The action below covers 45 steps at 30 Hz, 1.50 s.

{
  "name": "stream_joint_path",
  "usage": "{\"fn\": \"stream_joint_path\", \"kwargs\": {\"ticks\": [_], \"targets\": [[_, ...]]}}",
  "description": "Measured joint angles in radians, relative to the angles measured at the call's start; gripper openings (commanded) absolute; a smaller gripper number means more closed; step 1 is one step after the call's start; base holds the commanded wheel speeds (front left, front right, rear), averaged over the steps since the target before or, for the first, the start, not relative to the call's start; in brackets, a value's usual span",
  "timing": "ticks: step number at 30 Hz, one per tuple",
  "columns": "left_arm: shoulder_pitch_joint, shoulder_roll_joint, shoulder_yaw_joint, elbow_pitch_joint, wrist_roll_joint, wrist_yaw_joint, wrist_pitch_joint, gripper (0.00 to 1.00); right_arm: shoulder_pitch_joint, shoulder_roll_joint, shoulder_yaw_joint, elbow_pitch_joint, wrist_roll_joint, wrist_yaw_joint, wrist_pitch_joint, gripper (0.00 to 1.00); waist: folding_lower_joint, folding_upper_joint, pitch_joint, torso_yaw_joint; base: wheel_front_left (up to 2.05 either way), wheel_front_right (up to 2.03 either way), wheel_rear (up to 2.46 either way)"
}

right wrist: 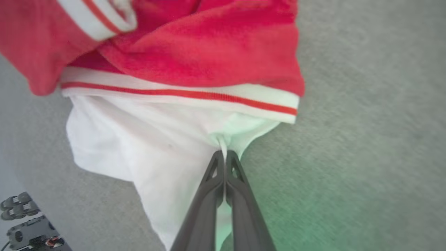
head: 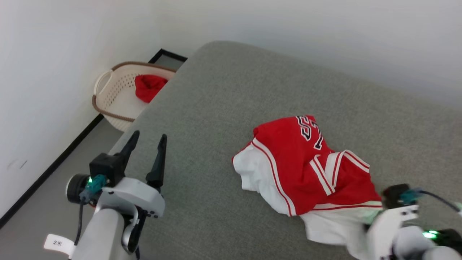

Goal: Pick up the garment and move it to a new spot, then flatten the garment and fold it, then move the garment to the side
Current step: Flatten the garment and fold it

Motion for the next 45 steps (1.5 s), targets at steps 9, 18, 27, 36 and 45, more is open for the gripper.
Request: {"fn": "stream_joint_path", "kwargs": {"ticks": [9,18,27,36,45], "targets": [[0.037,0.038,-0.018,0.019,0.008,-0.004,0.000,1.00,0.019,-0.121,-0.130,-0.029,-0.003,0.000,-0.016,0.00,0.0000,0.0000,-0.078,-0.032,0.00,0.00,0.00],[0.060,0.063,-0.060,0.024,-0.028,-0.004,0.000,1.00,0.039,-0.262,-0.263,0.018,-0.002,0.000,-0.016,0.00,0.0000,0.0001,-0.119,-0.097,0.00,0.00,0.00],[0.062,0.077,-0.114,0.044,-0.075,-0.004,0.000,1.00,0.049,-0.259,-0.307,0.146,0.004,0.000,-0.070,0.39,0.0000,0.0000,-0.115,-0.145,0.00,0.00,0.00],[0.048,0.120,-0.157,0.062,-0.119,-0.006,0.000,1.00,-0.024,-0.237,-0.271,0.186,0.021,0.000,-0.081,1.00,0.0001,0.0000,-0.122,-0.208,0.00,0.00,0.00],[0.047,0.172,-0.241,0.016,-0.275,-0.006,0.072,1.00,-0.010,-0.184,-0.223,-0.029,0.048,0.000,-0.235,1.00,0.0000,0.0000,-0.136,-0.310,0.00,0.00,0.00]]}}
